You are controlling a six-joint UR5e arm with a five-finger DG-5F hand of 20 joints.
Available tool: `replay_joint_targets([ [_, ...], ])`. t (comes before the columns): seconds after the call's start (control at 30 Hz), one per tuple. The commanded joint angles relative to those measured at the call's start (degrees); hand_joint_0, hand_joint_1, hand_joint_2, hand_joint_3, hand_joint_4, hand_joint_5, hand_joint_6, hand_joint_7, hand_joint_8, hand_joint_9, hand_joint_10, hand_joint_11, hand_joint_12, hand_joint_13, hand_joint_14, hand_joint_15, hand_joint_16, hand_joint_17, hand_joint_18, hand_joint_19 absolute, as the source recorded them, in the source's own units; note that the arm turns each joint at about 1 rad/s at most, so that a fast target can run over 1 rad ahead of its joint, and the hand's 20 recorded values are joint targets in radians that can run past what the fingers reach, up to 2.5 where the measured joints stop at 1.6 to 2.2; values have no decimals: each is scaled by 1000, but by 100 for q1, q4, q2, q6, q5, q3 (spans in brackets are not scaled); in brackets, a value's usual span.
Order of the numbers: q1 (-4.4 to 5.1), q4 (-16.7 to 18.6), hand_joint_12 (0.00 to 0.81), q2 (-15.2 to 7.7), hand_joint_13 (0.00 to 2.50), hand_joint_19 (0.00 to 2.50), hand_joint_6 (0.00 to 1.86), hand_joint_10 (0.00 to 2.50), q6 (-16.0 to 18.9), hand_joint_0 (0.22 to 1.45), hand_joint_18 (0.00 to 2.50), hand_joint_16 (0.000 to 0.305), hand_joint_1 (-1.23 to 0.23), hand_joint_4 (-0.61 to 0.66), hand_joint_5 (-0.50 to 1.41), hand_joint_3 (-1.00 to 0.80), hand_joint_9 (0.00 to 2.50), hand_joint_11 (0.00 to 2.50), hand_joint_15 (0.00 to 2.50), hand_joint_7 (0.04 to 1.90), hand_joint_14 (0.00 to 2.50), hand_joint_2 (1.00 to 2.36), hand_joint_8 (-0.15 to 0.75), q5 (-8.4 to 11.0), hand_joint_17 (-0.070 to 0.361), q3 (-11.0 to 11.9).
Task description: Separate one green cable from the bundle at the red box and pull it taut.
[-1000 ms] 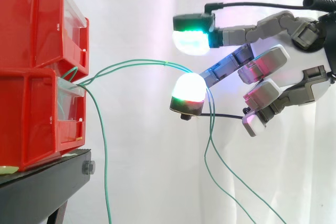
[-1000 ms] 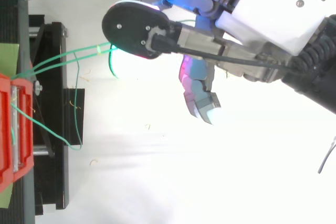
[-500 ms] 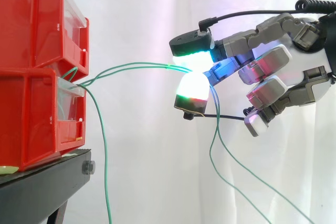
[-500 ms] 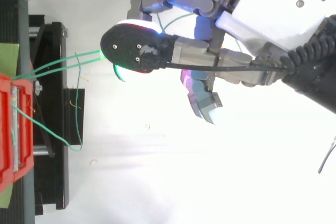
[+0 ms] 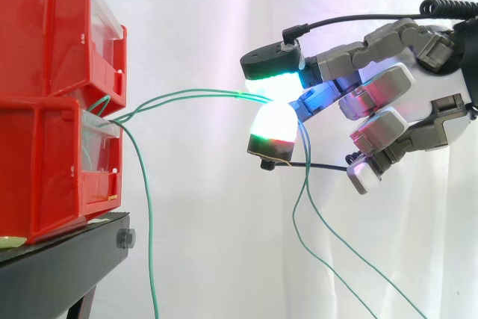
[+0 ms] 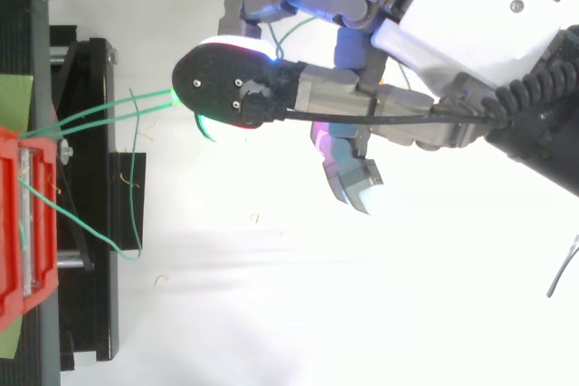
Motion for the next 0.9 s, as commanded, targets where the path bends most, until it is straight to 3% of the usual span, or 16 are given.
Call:
replay_joint_targets([
  [0.0,0,1,522,1,1827,366,566,24,0,591,1518,100,-600,166,116,-141,2121,579,714,1295,20,1005,302,0,226,0],
  [0.53,0,1,531,1,1794,345,554,22,9,577,1523,106,-697,197,109,-66,2072,565,711,1313,20,1000,323,0,238,-9],
  [0.67,0,-8,540,1,1789,341,546,19,0,523,1527,108,-772,210,108,-75,2047,553,707,1328,20,1201,323,0,243,-9],
  [0.87,0,1,548,1,1768,332,547,21,9,504,1526,109,-815,207,104,-72,2023,562,706,1321,19,1286,324,0,245,-9],
])
